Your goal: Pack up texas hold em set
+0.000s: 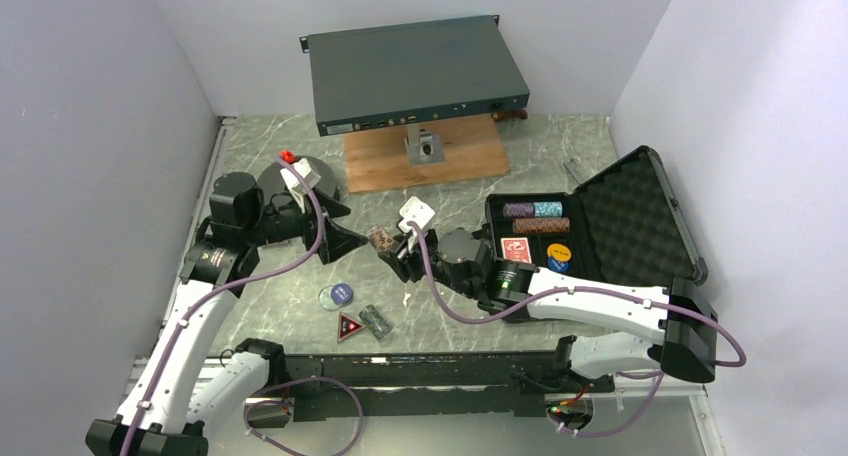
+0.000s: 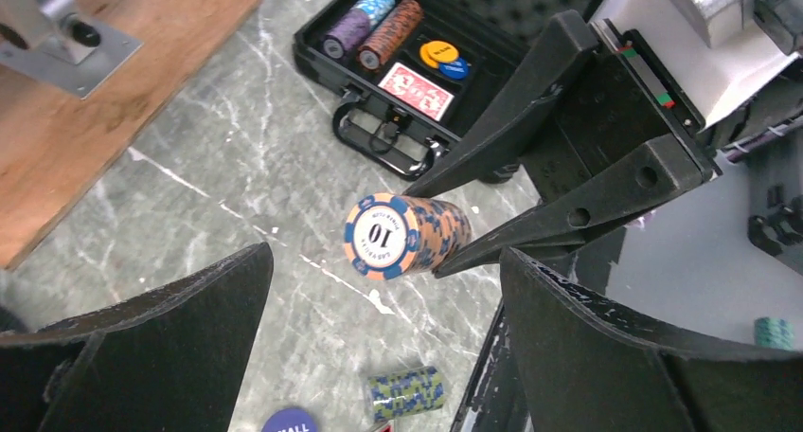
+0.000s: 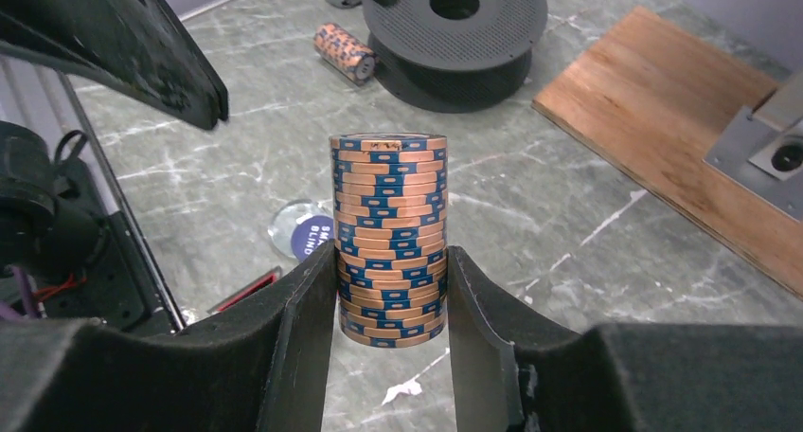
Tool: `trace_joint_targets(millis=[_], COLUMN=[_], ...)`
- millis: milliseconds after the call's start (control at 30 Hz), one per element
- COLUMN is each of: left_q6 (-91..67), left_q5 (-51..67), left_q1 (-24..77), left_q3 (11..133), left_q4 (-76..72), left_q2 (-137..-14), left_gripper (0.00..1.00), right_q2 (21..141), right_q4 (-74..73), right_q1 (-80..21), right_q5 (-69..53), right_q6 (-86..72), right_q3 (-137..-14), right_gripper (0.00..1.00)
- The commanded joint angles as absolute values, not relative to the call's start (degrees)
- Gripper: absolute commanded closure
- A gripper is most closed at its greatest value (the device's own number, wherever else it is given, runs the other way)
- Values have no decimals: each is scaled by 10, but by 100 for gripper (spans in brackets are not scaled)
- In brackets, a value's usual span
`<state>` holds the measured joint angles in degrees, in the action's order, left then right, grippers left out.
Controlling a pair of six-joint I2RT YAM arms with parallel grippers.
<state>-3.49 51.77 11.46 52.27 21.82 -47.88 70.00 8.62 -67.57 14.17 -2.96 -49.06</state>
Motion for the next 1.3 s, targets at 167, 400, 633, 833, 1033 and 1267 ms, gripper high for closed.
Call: trace_joint_targets(millis=[167, 400, 633, 833, 1033, 1267], left_q6=[-39, -44, -37, -38, -39, -34], left_q5=[551, 566, 568, 591, 614, 594], left_q1=[141, 146, 153, 154, 155, 156], left_q3=[532, 535, 540, 541, 543, 546], left_q4=[199, 201, 214, 211, 207, 216], left_q2=[-500, -512, -521, -526, -536, -531], left_gripper=[7, 19, 22, 22, 67, 100], right_q2=[674, 673, 667, 661, 663, 662], right_q4=[244, 280, 310, 327, 350, 338], right_q1=[-677, -678, -679, -679, -679, -679], right_q5=[80, 51, 52, 62, 50, 86], right_q6=[-6, 23, 34, 49, 47, 22], right_q3=[-482, -468, -454, -446, -435, -439], right_gripper=[100, 100, 100, 100, 100, 82])
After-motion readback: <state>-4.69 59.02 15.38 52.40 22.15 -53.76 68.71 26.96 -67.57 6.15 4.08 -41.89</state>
